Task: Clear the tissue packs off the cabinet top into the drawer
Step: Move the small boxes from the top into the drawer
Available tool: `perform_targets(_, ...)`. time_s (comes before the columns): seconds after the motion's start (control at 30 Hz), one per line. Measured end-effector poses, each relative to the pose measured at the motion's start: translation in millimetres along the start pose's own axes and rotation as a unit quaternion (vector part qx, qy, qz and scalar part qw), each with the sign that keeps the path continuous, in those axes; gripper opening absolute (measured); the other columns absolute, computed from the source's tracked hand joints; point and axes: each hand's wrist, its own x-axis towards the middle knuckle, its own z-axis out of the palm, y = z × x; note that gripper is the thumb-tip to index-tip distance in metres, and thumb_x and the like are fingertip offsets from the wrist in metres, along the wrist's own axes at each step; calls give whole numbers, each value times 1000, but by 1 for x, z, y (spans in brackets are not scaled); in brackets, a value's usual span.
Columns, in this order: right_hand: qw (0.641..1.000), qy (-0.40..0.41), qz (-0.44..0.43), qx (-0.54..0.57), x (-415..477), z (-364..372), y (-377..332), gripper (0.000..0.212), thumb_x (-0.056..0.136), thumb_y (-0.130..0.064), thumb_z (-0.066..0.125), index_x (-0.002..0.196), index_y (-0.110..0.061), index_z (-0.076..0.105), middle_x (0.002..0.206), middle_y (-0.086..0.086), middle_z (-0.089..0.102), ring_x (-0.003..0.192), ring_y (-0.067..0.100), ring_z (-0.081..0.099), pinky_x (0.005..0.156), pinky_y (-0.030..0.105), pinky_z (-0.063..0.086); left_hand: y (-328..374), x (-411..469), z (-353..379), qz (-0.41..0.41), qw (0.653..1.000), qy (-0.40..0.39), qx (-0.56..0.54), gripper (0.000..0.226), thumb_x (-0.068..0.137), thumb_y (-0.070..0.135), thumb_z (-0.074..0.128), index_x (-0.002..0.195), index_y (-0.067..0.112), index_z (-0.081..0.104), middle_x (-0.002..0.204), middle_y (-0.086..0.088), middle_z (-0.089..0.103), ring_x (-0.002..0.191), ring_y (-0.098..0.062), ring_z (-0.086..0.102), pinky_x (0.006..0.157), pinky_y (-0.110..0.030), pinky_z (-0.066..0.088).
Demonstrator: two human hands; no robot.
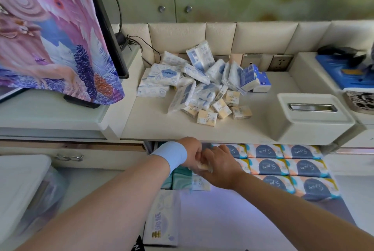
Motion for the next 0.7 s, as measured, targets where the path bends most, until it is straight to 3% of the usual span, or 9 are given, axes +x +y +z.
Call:
perform_targets(0.07,995,-33,-54,-83,-4,2,2,36,76,-52,68,97,-23,61,96,-4,65,97,22,55,102,48,40,-1,-1,6,2,998,-36,54,44,74,39,79,109,17,65,108,-2,64,92,-25,62,78,-34,53)
perform_targets(0.13,977,-87,-82,-176,-6,5,0,40,84,-50,63,112,-21,62,108,0,65,111,25,50,113,54,24,-2,-3,8,5,993,-59,99,52,79,40,75,125,22,59,120,-1,57,106,-24,57,88,-38,52)
perform_targets(0.23,954,-131,-76,-257,-5,11,-9,45,92,-44,57,128,-17,54,118,7,61,121,32,45,116,61,8,-5,-5,7,-1,991,-48,123,55,82,40,72,132,23,55,131,-5,46,116,-26,50,96,-40,49)
perform_targets(0.33,941,-144,-70,-297,-1,17,-13,47,92,-41,59,131,-17,50,121,11,59,124,36,45,116,63,2,-12,-7,8,-28,992,-40,119,61,84,40,71,139,26,49,138,-6,37,120,-27,48,100,-40,46)
perform_targets(0.47,940,-159,-67,-294,3,20,-10,48,95,-47,51,133,-18,49,127,11,54,126,34,43,115,64,5,-19,-13,7,-43,992,-55,108,64,87,43,67,144,25,43,144,-5,33,125,-26,46,102,-39,44)
perform_targets(0.6,945,-142,-42,-291,6,24,-14,40,94,-27,56,131,-12,50,128,15,50,123,35,43,112,56,19,-21,-19,4,-34,994,-59,91,63,90,43,63,146,24,41,147,-2,35,127,-25,46,102,-36,43)
perform_targets(0.7,959,-97,-76,-257,9,23,-18,29,85,-37,64,106,-17,67,101,8,61,96,29,57,92,45,34,-25,-21,-5,-31,996,-44,69,60,91,41,63,145,25,42,146,2,43,125,-22,49,100,-34,44)
